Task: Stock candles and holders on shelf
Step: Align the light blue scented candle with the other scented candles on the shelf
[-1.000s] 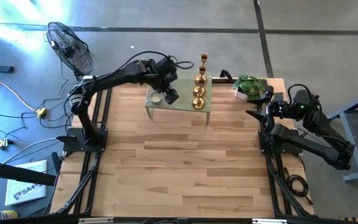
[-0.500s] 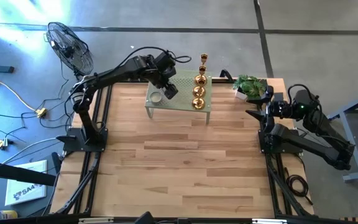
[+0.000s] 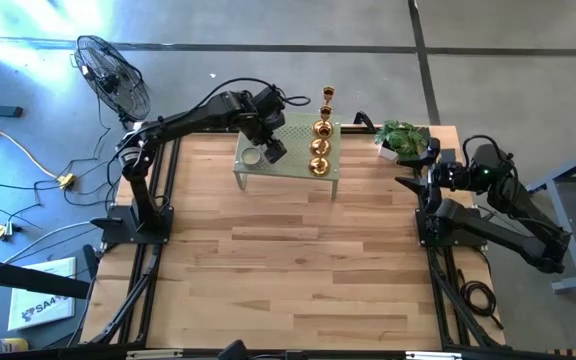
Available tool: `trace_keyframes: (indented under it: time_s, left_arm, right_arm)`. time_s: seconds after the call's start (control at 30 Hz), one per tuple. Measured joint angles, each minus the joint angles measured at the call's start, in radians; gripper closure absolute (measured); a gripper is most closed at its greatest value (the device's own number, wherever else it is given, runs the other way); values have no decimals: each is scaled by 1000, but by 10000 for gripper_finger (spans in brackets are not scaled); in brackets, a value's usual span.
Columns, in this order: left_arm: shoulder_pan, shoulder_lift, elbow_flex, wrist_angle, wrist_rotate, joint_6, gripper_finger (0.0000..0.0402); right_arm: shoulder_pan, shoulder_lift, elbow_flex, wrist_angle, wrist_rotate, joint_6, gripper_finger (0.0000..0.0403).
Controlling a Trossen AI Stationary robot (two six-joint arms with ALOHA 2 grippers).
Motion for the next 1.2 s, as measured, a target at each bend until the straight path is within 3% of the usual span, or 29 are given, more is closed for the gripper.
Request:
trace_keyframes:
  time_s: [1.0,1.2]
  left_arm:
    - [5,0,-5,-40,-134,56,116]
    - [42,0,-5,-65,-117,44,116]
  right_arm:
    - [0,0,0,0,9,0,176]
    - [0,0,0,0,11,0,176]
